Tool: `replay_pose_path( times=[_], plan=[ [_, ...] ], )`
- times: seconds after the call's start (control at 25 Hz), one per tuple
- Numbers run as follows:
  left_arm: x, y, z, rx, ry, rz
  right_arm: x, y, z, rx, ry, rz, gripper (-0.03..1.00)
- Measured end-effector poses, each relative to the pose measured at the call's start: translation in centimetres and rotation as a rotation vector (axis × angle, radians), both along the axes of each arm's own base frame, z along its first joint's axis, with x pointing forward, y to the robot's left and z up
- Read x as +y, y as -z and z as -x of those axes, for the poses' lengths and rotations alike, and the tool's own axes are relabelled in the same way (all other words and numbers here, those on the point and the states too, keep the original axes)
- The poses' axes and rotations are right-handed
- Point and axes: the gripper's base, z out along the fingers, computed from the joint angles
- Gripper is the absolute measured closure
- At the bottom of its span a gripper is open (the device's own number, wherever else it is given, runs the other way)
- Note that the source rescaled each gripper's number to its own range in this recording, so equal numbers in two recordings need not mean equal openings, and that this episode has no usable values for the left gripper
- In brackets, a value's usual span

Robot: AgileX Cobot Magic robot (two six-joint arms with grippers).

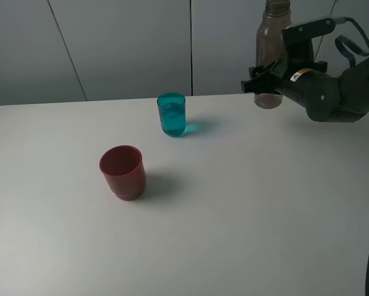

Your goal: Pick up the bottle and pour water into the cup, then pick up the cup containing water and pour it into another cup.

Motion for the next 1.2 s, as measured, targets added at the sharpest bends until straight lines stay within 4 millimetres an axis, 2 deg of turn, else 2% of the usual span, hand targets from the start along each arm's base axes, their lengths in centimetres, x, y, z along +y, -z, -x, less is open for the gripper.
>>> replay_pose_path(
  times=[0.16,0.44,0.8,1.0,1.2],
  plan=[
    [0.0,0.0,0.0,0.000,0.000,0.000,-1.5,0.9,-0.4,0.004,0.047,-0.054,0.95],
    [0.0,0.0,0.0,0.000,0.000,0.000,-3.5,4.2,-1.7,0.022,0.104,-0.054,0.95],
    [0.0,0.0,0.0,0.000,0.000,0.000,-2.5,5.6,-5.0,-0.009,0.067,-0.096,0.95],
    [0.0,0.0,0.0,0.000,0.000,0.000,-2.3,6.4,-5.7,0.011,0.056,-0.095,0.95],
    [0.0,0.0,0.0,-0.001,-0.003,0.006,-2.3,8.2,-5.5,0.066,0.057,-0.084,0.95]
  ],
)
